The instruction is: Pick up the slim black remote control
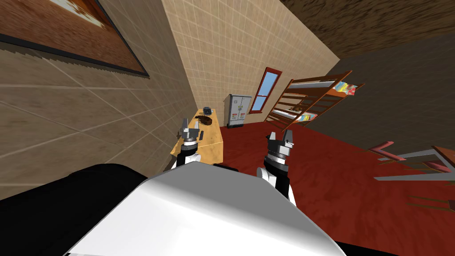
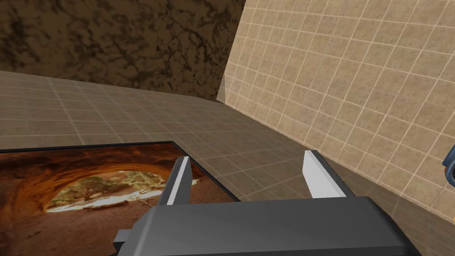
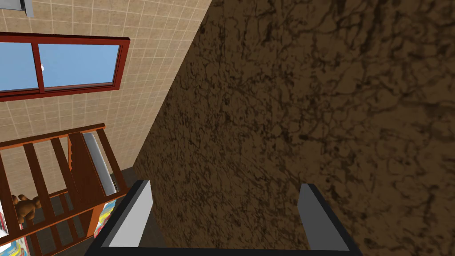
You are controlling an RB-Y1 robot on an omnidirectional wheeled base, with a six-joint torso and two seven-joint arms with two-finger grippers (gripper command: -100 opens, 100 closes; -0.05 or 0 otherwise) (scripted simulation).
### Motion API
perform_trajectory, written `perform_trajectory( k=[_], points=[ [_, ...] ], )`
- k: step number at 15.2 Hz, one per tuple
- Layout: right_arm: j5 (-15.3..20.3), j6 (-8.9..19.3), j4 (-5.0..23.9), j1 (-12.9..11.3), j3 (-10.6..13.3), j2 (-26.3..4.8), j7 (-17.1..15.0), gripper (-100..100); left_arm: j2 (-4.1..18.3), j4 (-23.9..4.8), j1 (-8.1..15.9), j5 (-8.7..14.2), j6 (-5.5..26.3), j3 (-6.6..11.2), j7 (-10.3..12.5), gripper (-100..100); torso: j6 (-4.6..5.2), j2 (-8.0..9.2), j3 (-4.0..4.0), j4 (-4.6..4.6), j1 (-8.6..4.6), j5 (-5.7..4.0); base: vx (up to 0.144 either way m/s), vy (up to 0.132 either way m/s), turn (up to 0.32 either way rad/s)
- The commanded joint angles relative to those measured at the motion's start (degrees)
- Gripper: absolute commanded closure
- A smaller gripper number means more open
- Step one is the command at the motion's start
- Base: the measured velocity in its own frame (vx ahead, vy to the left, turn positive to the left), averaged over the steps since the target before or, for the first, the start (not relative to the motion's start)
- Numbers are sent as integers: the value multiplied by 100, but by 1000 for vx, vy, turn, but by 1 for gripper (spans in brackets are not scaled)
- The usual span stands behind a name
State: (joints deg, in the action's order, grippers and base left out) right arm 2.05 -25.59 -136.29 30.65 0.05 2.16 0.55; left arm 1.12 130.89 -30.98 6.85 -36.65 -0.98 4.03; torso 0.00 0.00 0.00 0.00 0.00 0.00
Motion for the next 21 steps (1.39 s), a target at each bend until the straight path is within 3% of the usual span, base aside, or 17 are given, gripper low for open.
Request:
perform_trajectory(
  k=[1,2,3,5,14,15,18,20,21],
  points=[
    [0,0,0,0,0,0,0,0,197,-48,-56,29,-2,-37,-4,-100,0,0,0,0,0,0,2,-14,8],
    [0,0,0,0,0,0,0,0,355,-97,-113,59,-4,-74,-8,-100,0,0,0,0,-3,0,7,-38,16],
    [0,0,0,0,0,0,0,0,358,-97,-113,59,-4,-74,-8,-100,0,-1,-1,0,-9,-1,6,-44,18],
    [0,0,0,0,0,0,0,0,688,-241,-277,148,-8,-180,-19,-100,-1,-1,-1,0,-16,-3,6,-55,22],
    [0,0,0,0,1,1,0,0,1783,-677,-771,420,-13,-483,-55,-100,-1,-8,-5,-2,-24,-5,19,-61,18],
    [0,0,0,0,1,1,0,0,1791,-677,-771,420,-13,-483,-55,-100,0,-7,-4,-2,-25,-6,14,-48,9],
    [0,0,0,0,0,1,0,0,2235,-950,-1085,593,-11,-662,-79,-100,0,-11,-6,-3,-22,-5,30,-57,14],
    [0,0,0,0,1,1,0,0,2399,-950,-1085,593,-11,-662,-79,-100,-1,-13,-8,-3,-26,-6,33,-62,12],
    [0,0,0,0,0,1,0,0,2589,-1098,-1257,686,-9,-756,-93,-100,0,-13,-7,-3,-23,-6,30,-50,3]
  ],
)
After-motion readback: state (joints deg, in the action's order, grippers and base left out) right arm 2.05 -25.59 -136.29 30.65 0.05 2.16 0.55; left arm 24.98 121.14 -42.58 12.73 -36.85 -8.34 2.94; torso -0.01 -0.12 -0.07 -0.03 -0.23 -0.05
